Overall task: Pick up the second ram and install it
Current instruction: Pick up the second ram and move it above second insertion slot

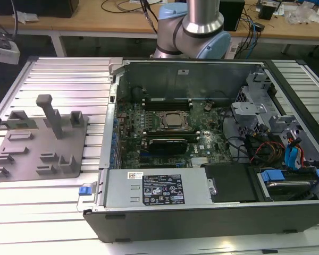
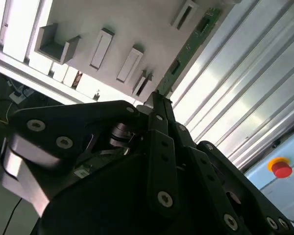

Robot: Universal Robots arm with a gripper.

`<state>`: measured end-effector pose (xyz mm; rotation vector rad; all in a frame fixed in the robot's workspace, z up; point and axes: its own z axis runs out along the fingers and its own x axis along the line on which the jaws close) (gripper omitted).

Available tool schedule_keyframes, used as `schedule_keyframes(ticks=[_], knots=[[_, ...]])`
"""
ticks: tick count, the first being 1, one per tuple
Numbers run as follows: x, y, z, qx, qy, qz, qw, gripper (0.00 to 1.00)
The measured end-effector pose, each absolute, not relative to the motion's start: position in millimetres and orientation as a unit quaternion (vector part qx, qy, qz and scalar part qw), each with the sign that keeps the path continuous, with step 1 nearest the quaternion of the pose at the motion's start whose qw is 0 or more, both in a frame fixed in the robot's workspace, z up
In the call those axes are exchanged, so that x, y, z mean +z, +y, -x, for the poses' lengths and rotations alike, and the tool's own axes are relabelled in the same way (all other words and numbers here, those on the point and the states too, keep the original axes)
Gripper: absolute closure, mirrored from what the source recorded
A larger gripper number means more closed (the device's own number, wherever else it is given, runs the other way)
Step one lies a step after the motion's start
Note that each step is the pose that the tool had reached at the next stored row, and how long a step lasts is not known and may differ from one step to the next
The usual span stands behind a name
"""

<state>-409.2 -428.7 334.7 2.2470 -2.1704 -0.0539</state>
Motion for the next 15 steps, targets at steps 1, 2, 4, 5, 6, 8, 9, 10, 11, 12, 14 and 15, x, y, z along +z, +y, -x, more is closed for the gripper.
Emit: schedule_keyframes(ticks=[1,2,4,5,6,8,9,10,11,12,14,15], knots=[[347,-427,409,-0.017,-0.695,-0.719,0.009,0.91],[352,-427,409,-0.017,-0.695,-0.719,0.009,0.91],[366,-426,409,-0.016,-0.695,-0.719,0.010,0.91],[372,-425,409,-0.016,-0.695,-0.719,0.010,0.91],[377,-425,409,-0.016,-0.695,-0.719,0.010,0.91],[392,-424,409,-0.016,-0.695,-0.719,0.010,0.91],[398,-424,409,-0.016,-0.695,-0.719,0.010,0.91],[403,-423,409,-0.016,-0.695,-0.719,0.010,0.91],[409,-423,409,-0.016,-0.695,-0.719,0.010,0.91],[411,-423,409,-0.016,-0.695,-0.719,0.010,0.91],[416,-423,409,-0.016,-0.695,-0.719,0.010,0.91],[418,-423,409,-0.016,-0.695,-0.719,0.010,0.91]])
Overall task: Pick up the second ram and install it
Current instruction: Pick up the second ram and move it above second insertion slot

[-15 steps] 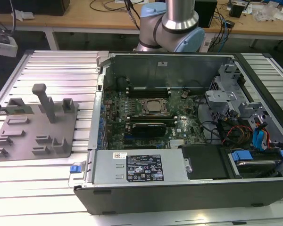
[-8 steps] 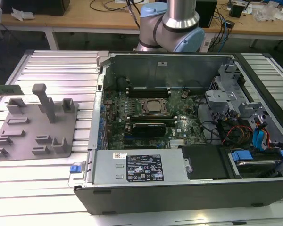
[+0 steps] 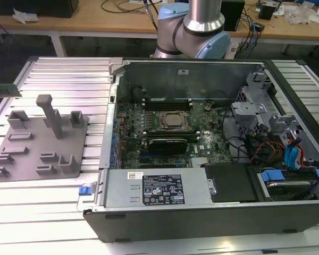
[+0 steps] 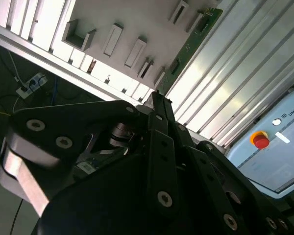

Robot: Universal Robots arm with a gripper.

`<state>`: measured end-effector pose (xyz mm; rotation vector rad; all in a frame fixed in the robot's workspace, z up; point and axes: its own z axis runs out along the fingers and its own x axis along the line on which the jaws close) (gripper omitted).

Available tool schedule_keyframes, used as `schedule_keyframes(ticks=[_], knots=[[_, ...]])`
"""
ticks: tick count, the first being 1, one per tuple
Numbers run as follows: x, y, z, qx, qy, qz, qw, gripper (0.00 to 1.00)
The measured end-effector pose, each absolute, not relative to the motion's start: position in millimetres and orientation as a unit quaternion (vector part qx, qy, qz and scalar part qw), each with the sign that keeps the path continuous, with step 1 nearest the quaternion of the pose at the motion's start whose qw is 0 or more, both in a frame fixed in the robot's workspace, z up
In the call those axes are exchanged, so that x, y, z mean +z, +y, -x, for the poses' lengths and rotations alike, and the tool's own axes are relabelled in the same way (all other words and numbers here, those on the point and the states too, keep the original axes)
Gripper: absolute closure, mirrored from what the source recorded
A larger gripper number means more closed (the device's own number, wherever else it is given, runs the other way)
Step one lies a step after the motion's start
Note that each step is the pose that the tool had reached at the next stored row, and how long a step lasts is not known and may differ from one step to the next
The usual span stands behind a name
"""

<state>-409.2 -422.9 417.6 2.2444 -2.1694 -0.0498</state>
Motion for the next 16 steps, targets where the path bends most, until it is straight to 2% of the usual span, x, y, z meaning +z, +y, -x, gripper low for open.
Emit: schedule_keyframes(ticks=[16], knots=[[418,-423,370,-0.016,-0.695,-0.719,0.010,0.91]])
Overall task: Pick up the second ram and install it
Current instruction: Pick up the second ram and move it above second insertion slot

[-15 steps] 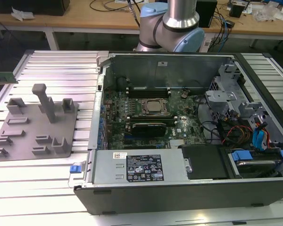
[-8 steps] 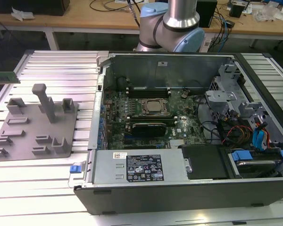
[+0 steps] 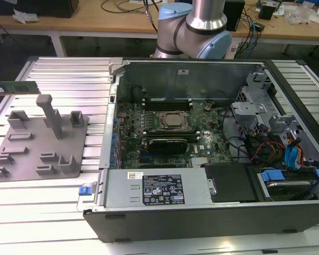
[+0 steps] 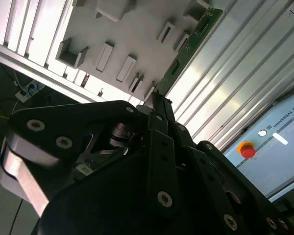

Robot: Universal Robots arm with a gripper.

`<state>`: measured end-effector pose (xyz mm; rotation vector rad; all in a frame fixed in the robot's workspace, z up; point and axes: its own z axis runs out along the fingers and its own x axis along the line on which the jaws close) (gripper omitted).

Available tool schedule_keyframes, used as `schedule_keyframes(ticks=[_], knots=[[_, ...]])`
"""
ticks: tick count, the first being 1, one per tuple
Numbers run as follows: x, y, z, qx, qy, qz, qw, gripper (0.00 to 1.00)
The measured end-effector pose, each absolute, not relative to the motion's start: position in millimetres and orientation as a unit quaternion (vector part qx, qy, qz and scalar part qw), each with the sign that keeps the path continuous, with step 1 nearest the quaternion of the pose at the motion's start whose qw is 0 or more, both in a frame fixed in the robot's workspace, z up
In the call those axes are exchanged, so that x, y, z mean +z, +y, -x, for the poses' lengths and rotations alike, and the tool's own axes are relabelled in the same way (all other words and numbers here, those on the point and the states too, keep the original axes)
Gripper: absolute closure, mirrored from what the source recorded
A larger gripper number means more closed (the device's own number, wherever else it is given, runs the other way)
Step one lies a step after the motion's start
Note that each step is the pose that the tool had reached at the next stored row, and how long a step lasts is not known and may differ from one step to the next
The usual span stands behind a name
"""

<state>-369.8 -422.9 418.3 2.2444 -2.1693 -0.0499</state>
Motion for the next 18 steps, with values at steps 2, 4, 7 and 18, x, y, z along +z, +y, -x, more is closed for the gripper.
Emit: schedule_keyframes(ticks=[2,4,7,18], knots=[[418,-423,363,-0.016,-0.695,-0.719,0.010,0.91],[418,-423,354,-0.016,-0.695,-0.719,0.010,0.91],[418,-423,338,-0.016,-0.695,-0.719,0.010,0.91],[418,-423,279,-0.016,-0.695,-0.719,0.010,0.91]])
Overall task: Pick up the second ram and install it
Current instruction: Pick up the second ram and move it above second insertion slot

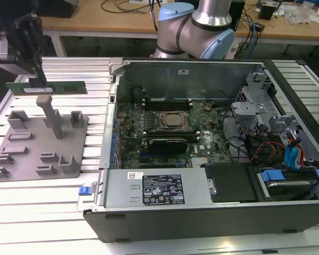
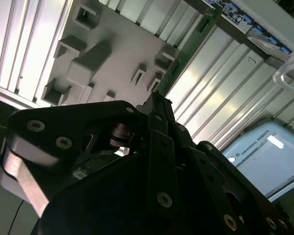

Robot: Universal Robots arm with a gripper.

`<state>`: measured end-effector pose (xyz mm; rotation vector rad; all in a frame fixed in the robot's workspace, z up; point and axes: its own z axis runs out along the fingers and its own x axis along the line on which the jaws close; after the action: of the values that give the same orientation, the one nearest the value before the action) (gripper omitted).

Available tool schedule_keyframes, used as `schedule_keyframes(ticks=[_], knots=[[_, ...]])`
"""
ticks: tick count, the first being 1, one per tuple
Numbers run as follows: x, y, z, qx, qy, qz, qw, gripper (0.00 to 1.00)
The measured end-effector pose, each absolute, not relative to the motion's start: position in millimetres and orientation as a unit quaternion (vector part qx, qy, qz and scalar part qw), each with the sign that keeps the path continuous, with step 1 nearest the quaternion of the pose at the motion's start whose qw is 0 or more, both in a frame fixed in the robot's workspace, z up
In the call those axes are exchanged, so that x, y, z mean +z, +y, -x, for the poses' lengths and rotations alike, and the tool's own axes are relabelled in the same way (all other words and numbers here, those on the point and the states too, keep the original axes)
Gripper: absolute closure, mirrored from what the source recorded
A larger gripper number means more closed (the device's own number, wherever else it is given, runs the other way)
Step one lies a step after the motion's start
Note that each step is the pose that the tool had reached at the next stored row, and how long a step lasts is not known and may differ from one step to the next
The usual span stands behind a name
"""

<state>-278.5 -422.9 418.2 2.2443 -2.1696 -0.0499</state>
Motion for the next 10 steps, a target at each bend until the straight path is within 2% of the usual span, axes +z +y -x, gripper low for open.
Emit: schedule_keyframes(ticks=[10], knots=[[418,-423,214,-0.016,-0.695,-0.719,0.010,0.91]])
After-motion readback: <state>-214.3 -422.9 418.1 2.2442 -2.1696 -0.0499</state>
